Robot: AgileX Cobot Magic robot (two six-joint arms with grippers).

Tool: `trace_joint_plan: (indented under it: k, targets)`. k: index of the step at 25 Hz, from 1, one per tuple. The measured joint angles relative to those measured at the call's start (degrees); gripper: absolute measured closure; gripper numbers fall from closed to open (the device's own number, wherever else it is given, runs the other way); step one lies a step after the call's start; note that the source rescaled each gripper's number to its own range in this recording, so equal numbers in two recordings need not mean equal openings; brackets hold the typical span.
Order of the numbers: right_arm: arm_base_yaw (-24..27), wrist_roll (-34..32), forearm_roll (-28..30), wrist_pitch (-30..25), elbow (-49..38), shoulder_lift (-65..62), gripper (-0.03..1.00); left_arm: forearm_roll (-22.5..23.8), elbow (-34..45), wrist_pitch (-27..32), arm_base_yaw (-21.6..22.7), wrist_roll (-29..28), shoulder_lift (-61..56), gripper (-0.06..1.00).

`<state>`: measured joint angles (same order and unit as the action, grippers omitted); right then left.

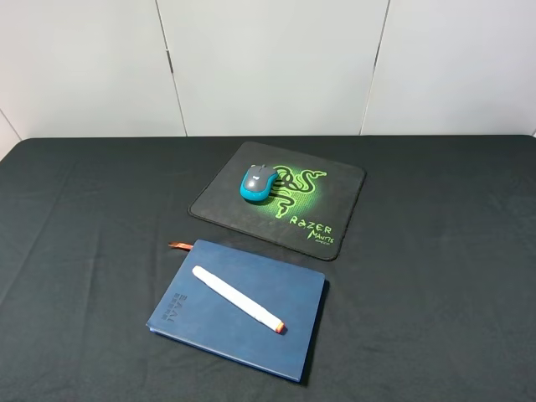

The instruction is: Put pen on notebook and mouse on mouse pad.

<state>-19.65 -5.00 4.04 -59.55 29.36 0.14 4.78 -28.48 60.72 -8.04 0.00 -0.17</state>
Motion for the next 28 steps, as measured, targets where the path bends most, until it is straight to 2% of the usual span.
trace_joint_plan:
  k: [5, 9, 18, 28]
  targets:
    - [8.9, 0.6, -0.3, 0.5, -0.9, -0.4, -0.03, 0.0, 0.0, 0.0, 0.0, 0.0, 0.0, -0.06]
    - [13.4, 0.8, -0.6, 0.5, -0.9, -0.5, -0.03, 0.0, 0.0, 0.0, 0.0, 0.0, 0.0, -0.06]
    - [18.5, 4.5, -3.0, 0.5, -0.9, -0.5, -0.03, 0.0, 0.0, 0.0, 0.0, 0.0, 0.0, -0.06]
    - [19.0, 5.5, -4.0, 0.5, -0.9, -0.5, -0.03, 0.0, 0.0, 0.0, 0.0, 0.0, 0.0, -0.06]
